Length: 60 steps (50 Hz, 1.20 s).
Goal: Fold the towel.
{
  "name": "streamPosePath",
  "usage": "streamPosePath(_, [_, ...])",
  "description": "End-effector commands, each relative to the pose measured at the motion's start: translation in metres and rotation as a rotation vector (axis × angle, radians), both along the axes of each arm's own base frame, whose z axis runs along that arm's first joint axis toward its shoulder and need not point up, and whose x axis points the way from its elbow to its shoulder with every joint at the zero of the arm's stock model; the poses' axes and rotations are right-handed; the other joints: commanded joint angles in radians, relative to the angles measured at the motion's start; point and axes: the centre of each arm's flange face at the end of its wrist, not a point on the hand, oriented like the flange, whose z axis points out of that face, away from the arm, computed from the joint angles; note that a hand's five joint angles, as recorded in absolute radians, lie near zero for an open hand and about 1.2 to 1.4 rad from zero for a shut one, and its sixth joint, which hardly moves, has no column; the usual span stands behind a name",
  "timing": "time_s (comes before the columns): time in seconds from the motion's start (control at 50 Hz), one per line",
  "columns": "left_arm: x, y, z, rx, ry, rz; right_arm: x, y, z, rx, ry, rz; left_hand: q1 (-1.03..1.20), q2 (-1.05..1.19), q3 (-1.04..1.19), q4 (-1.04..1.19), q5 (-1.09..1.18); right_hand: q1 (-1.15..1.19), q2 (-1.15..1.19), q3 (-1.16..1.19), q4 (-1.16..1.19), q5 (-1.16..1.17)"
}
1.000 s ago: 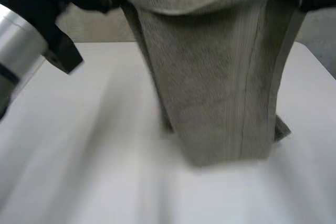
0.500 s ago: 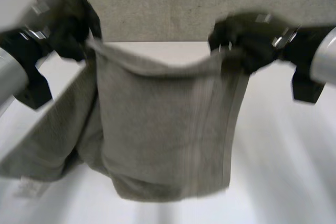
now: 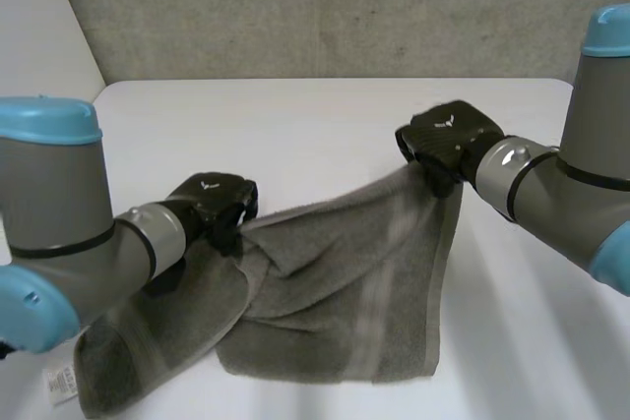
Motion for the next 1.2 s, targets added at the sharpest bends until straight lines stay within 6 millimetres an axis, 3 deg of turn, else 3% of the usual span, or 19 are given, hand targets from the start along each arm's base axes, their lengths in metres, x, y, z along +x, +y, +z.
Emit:
streamPosePath(0.02, [-0.001, -0.030, 0.034, -0.158, -0.005, 0.100, 0.013, -0.012, 0.019, -0.196, -0.094, 0.006, 0.052, 0.015, 0.014, 0.007, 0.024, 0.063, 0.082, 0.051, 0.052, 0.057])
streamPosePath(0.12, [0.000, -0.035, 0.047, -0.201, 0.009, 0.129, 0.010, -0.017, 0.029, -0.252, -0.097, -0.069, 0.052, 0.015, 0.014, 0.007, 0.024, 0.063, 0.082, 0.051, 0.052, 0.057])
streamPosePath(0.16, [-0.001, -0.032, 0.042, -0.187, -0.001, 0.119, 0.006, -0.021, 0.029, -0.262, -0.088, -0.112, -0.164, -0.201, -0.201, -0.208, -0.191, 0.063, 0.082, 0.051, 0.052, 0.057])
streamPosePath(0.22, [-0.003, -0.030, 0.037, -0.173, -0.011, 0.114, 0.003, -0.028, 0.024, -0.265, -0.059, -0.168, -0.265, -0.302, -0.303, -0.310, -0.292, 0.063, 0.082, 0.051, 0.052, 0.057])
streamPosePath(0.26, [-0.006, -0.024, 0.027, -0.152, -0.025, 0.100, 0.002, -0.032, 0.016, -0.259, -0.031, -0.185, -0.621, -0.658, -0.659, -0.666, -0.648, 0.063, 0.082, 0.051, 0.052, 0.057])
streamPosePath(0.34, [-0.007, -0.025, 0.018, -0.130, -0.040, 0.103, -0.001, -0.041, -0.006, -0.245, 0.059, -0.205, -0.873, -0.910, -0.910, -0.918, -0.900, 0.063, 0.082, 0.051, 0.052, 0.057])
streamPosePath(0.38, [-0.005, -0.026, 0.016, -0.128, -0.048, 0.119, -0.001, -0.041, -0.011, -0.240, 0.076, -0.204, -1.170, -1.207, -1.208, -1.215, -1.197, 0.063, 0.082, 0.051, 0.052, 0.057])
streamPosePath(0.5, [0.001, -0.025, 0.021, -0.134, -0.063, 0.154, -0.007, -0.047, -0.028, -0.197, 0.099, -0.216, -1.169, -1.206, -1.207, -1.214, -1.196, 0.063, 0.082, 0.051, 0.052, 0.057])
streamPosePath(0.6, [0.014, 0.000, 0.030, -0.133, -0.095, 0.180, -0.008, -0.044, -0.037, -0.185, 0.106, -0.215, -1.125, -1.162, -1.163, -1.170, -1.152, 0.063, 0.082, 0.051, 0.052, 0.057])
streamPosePath(0.64, [0.024, 0.024, 0.032, -0.125, -0.109, 0.181, -0.009, -0.044, -0.041, -0.189, 0.104, -0.217, -1.067, -1.104, -1.105, -1.112, -1.094, 0.063, 0.082, 0.051, 0.052, 0.057])
streamPosePath(0.66, [0.024, 0.024, 0.032, -0.125, -0.109, 0.181, -0.009, -0.044, -0.041, -0.189, 0.104, -0.217, -1.067, -1.103, -1.104, -1.111, -1.094, 0.063, 0.082, 0.051, 0.052, 0.057])
streamPosePath(0.7, [0.031, 0.050, 0.031, -0.109, -0.122, 0.162, -0.010, -0.042, -0.045, -0.187, 0.104, -0.215, -0.999, -1.036, -1.037, -1.044, -1.027, 0.063, 0.082, 0.051, 0.052, 0.057])
streamPosePath(0.76, [0.035, 0.063, 0.029, -0.098, -0.129, 0.151, -0.010, -0.041, -0.047, -0.184, 0.105, -0.215, -0.961, -0.998, -0.998, -1.006, -0.988, 0.063, 0.082, 0.051, 0.052, 0.057])
streamPosePath(0.8, [0.040, 0.086, 0.025, -0.084, -0.139, 0.125, -0.011, -0.039, -0.050, -0.175, 0.110, -0.213, -0.952, -0.989, -0.990, -0.997, -0.979, 0.063, 0.082, 0.051, 0.052, 0.057])
streamPosePath(0.86, [0.044, 0.104, 0.021, -0.067, -0.150, 0.100, -0.012, -0.038, -0.054, -0.170, 0.111, -0.214, -0.938, -0.974, -0.975, -0.982, -0.965, 0.063, 0.082, 0.051, 0.052, 0.057])
streamPosePath(1.02, [0.055, 0.128, -0.002, 0.024, -0.223, 0.072, -0.014, -0.034, -0.065, -0.165, 0.113, -0.211, -0.940, -0.977, -0.978, -0.985, -0.967, 0.063, 0.082, 0.051, 0.052, 0.057])
streamPosePath(1.2, [0.061, 0.138, -0.016, 0.028, -0.336, 0.007, -0.013, -0.031, -0.068, -0.158, 0.116, -0.203, -1.067, -1.103, -1.104, -1.111, -1.094, 0.063, 0.082, 0.051, 0.052, 0.057])
